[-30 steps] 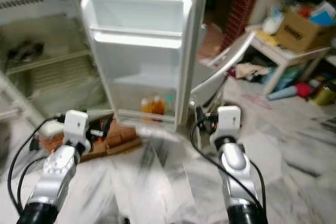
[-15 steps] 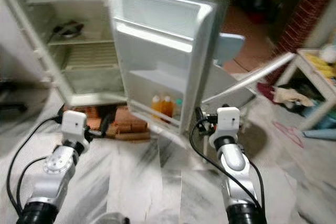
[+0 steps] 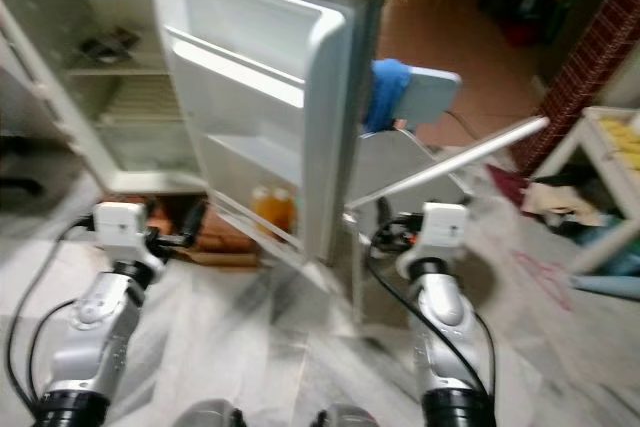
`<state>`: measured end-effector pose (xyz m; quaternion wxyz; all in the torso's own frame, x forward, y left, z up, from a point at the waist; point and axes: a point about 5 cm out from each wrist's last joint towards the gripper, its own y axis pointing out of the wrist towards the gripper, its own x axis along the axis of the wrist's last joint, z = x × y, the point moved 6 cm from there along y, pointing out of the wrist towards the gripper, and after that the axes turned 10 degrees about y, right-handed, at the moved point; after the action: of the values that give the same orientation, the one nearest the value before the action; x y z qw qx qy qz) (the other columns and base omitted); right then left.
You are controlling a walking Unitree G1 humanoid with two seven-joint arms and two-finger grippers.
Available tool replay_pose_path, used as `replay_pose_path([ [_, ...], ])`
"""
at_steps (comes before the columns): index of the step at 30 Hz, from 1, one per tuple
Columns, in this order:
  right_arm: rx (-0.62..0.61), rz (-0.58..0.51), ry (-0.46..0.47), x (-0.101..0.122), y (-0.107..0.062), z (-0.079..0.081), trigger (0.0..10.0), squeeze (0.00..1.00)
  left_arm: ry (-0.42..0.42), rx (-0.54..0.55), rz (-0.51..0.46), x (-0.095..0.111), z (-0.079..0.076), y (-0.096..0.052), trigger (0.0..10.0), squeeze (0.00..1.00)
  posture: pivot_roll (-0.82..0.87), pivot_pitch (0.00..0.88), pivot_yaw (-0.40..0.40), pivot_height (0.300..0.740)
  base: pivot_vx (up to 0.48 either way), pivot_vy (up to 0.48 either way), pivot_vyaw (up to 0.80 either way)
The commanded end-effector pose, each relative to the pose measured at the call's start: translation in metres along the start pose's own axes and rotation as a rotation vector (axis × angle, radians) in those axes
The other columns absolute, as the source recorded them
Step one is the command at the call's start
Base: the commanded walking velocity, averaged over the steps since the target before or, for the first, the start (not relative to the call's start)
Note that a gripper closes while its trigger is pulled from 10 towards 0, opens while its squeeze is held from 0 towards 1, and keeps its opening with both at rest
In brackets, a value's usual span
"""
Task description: Restocking fridge
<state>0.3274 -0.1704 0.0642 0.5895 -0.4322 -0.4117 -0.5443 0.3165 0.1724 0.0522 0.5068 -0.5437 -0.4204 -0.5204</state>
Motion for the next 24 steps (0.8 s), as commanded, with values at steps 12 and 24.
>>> replay_pose_path([
  [12, 0.060, -0.050, -0.020, 0.019, 0.010, 0.012, 10.0, 0.00, 0.023, 0.025, -0.011, 0.006, 0.005, 0.003, 10.0, 0.00, 0.02, 0.000, 0.002, 0.740, 0.369, -0.301, 0.22],
  [24, 0.063, -0.058, -0.012, 0.021, 0.012, 0.013, 10.0, 0.00, 0.034, 0.044, 0.017, 0.000, 0.008, 0.001, 10.0, 0.00, 0.03, 0.000, -0.002, 0.740, 0.148, -0.041, 0.46],
])
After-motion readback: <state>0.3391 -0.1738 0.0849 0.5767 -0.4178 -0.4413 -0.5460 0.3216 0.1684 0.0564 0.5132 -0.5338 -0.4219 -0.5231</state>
